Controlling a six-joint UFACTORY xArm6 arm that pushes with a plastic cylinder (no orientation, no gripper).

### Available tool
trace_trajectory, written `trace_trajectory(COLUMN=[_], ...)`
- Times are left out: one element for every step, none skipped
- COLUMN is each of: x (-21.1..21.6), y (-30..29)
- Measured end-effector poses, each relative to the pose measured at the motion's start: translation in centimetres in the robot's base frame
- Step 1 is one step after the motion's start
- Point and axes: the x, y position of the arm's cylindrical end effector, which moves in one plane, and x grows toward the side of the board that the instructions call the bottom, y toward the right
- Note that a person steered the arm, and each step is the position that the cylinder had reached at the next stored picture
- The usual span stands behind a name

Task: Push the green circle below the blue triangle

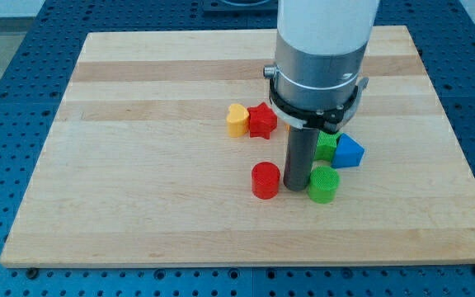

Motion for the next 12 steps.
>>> trace_trajectory(x=[0.7,1.8,3.2,4.7,5.5,5.6,5.6,5.6,5.6,4.9,3.0,1.4], y=[0.0,0.0,0.0,0.0,0.4,0.9,1.9,2.2,2.2,2.2,2.2,2.2])
